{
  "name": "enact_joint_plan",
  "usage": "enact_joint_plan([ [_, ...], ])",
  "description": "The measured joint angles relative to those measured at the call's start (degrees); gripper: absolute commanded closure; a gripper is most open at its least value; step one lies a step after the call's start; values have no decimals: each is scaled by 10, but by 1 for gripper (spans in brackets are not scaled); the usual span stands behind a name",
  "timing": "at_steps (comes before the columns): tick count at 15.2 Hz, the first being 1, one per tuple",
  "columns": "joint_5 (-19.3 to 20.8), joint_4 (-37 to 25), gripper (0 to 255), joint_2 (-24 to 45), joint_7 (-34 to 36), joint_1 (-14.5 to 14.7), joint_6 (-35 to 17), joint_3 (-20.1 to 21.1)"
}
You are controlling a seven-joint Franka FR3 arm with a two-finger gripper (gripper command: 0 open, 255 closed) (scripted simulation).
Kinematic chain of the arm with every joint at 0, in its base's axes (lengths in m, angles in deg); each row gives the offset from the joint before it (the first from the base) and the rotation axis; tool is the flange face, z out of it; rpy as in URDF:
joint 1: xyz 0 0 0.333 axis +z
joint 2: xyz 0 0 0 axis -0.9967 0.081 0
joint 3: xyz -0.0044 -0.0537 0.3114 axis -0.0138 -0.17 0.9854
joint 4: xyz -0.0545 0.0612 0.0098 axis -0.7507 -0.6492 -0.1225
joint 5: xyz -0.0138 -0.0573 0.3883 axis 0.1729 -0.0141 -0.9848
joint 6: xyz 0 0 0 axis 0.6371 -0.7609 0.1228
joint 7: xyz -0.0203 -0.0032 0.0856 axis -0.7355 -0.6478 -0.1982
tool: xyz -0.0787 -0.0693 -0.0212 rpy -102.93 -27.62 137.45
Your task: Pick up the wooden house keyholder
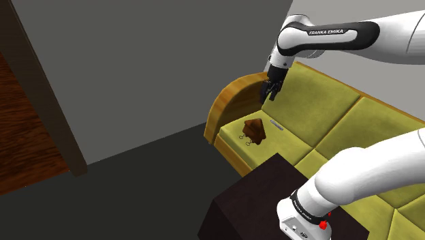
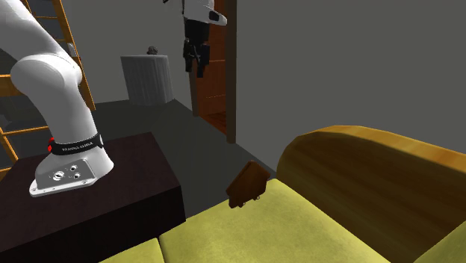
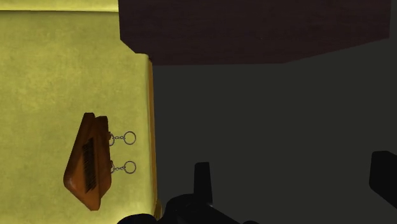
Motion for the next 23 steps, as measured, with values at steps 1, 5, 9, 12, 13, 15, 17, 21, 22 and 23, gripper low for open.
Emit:
enact_joint_plan([
  [1,2,-6,0,17,-4,-1,-4,-3],
  [5,9,-40,0,104,-35,-11,-34,-26],
  [9,10,-88,0,192,-62,-22,-50,-42],
  [12,10,-123,0,252,-83,-33,-57,-54],
  [13,8,-136,0,277,-90,-37,-63,-56],
  [15,4,-172,0,330,-104,-46,-68,-61],
  [17,2,-199,0,372,-113,-53,-72,-63],
  [21,-2,-272,0,463,-138,-77,-68,-70],
  [22,-2,-289,0,483,-140,-81,-66,-70],
  [23,-5,-316,0,511,-144,-88,-62,-69],
])
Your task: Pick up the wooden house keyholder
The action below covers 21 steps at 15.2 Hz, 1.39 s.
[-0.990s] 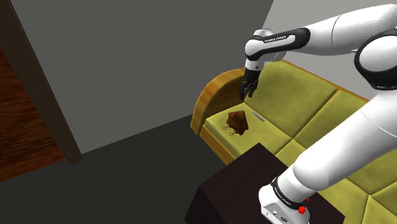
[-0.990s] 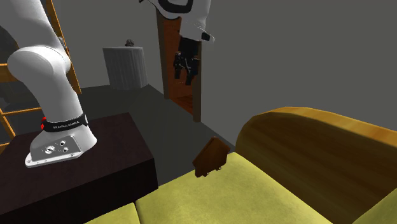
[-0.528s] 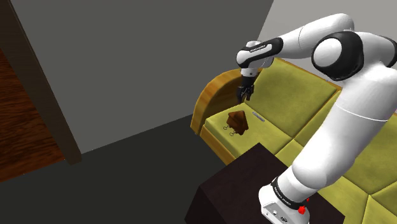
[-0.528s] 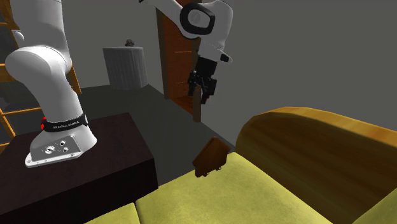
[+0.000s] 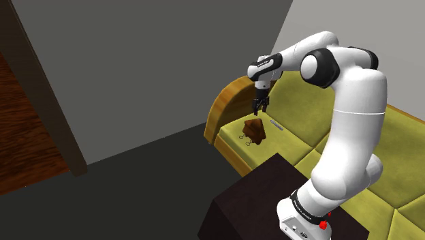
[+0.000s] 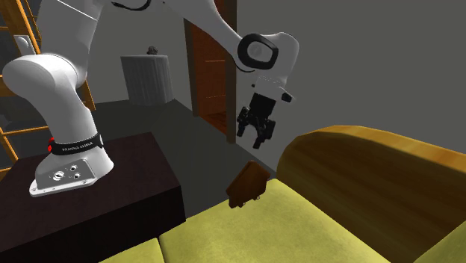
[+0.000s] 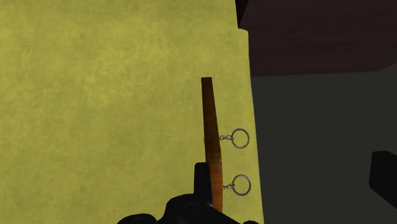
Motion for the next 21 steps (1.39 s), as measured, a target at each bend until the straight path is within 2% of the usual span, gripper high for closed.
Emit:
enact_joint_plan([
  [2,-3,-55,0,54,-9,-14,12,0],
  [4,-3,-79,0,84,-14,-23,12,-1],
  [11,-9,-86,0,124,-14,-29,-18,4],
  [12,-9,-87,255,126,-14,-30,-20,5],
  [21,-10,-88,255,128,-14,-30,-21,5],
])
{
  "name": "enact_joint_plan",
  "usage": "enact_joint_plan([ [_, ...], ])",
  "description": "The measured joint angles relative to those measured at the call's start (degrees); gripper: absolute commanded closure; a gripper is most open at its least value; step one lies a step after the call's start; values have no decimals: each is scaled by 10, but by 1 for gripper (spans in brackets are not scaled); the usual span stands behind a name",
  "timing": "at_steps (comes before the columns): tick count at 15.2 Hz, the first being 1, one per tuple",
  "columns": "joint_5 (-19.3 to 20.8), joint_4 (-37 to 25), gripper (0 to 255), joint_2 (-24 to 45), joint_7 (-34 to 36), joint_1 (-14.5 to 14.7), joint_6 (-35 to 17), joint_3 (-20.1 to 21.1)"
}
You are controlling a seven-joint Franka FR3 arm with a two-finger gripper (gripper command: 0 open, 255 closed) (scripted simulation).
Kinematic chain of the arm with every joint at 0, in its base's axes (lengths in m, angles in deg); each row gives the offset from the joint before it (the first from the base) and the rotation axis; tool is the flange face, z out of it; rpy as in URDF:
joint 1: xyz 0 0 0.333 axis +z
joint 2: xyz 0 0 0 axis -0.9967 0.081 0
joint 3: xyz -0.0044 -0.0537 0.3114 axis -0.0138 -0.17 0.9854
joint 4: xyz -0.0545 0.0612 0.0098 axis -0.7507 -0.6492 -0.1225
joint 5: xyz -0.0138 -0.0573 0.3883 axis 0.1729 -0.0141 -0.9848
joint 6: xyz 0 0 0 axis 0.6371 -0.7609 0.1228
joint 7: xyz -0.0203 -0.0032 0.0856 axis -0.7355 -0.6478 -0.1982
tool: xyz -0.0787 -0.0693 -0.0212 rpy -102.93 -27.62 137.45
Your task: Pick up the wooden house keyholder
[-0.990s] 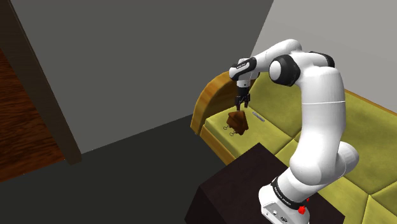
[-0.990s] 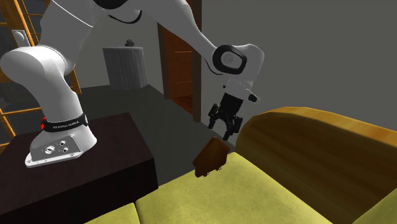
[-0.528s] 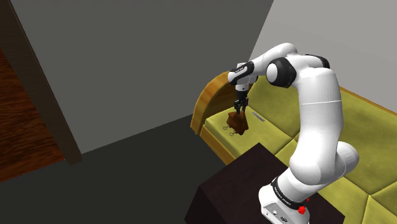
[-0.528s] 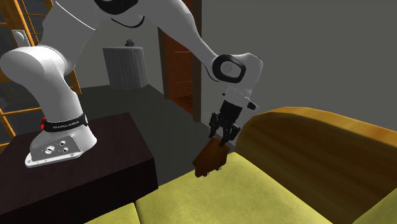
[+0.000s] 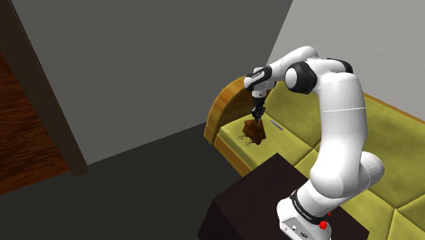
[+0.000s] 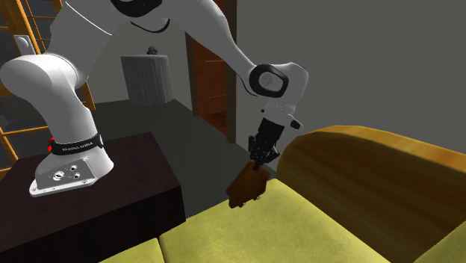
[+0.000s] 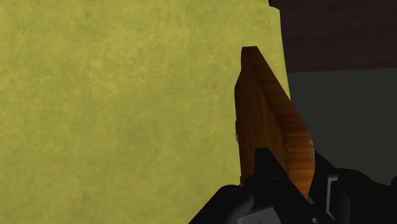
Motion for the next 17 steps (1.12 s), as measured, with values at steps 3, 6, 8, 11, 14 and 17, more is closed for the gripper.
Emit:
enact_joint_plan([
  [3,1,-2,255,-4,0,0,6,-1],
  [6,4,0,255,-19,0,3,19,-3],
  [8,6,1,255,-28,-1,4,27,-5],
  [11,8,-2,255,-42,-2,6,43,-7],
  [14,11,-4,255,-56,-2,7,59,-9],
  [17,14,-7,255,-67,-3,9,72,-11],
])
